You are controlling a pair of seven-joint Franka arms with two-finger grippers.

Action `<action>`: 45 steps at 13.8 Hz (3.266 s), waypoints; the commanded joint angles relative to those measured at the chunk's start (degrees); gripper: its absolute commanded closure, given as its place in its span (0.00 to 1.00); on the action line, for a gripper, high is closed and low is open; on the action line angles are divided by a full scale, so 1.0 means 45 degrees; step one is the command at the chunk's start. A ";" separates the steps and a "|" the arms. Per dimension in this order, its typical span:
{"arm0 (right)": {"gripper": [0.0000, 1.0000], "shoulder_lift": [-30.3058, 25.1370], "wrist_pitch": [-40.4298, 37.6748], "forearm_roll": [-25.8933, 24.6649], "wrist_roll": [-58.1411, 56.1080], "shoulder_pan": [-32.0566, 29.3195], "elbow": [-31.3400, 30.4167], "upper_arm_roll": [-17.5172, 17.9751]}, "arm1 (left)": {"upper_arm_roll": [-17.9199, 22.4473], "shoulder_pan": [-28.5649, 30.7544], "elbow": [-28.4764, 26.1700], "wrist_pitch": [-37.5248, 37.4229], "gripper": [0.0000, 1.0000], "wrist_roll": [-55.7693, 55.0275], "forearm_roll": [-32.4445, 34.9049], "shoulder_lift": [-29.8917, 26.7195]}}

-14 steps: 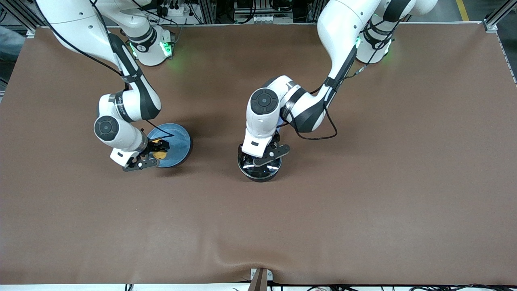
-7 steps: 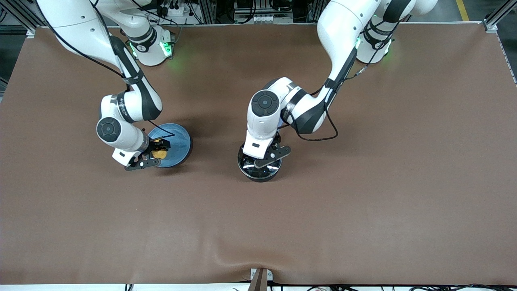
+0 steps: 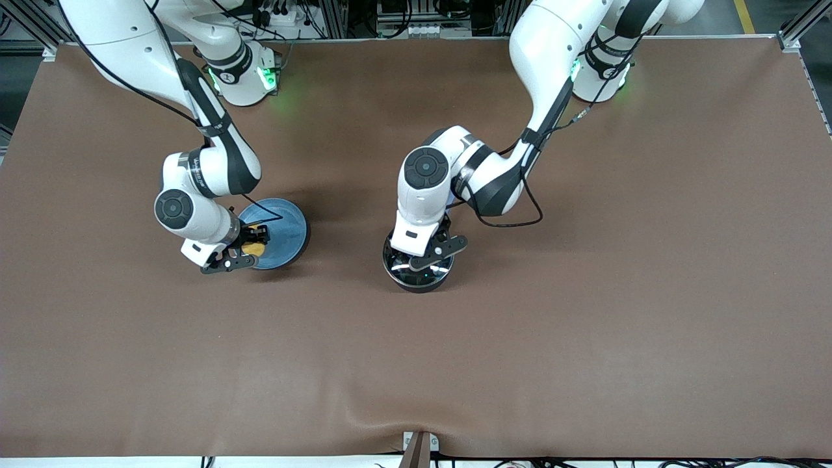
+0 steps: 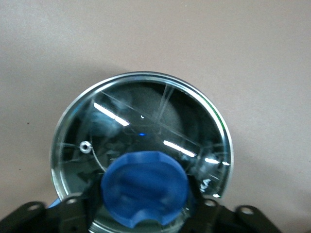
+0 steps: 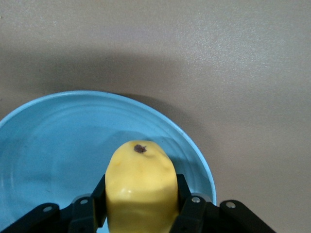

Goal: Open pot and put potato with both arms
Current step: 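Grasp the potato with the right gripper while the left gripper grasps the knob, then lift the lid away with the left gripper while the right gripper carries the potato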

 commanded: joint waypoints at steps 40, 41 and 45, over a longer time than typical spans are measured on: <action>1.00 0.4713 -0.2459 -0.1194 1.2646 0.7302 1.0123 -0.0020 | -0.0959 0.9382 -0.9252 0.3262 0.95 1.2426 -0.1487 -0.4793; 1.00 0.4810 -0.2284 -0.1194 1.2646 0.7398 1.0123 -0.0041 | -0.1232 0.9713 -0.9505 0.3572 0.95 1.2485 -0.1585 -0.4794; 1.00 0.5260 -0.1658 -0.1194 1.2743 0.7556 1.0123 -0.0100 | -0.3181 1.2500 -1.0152 0.4493 0.92 1.3985 -0.1664 -0.4638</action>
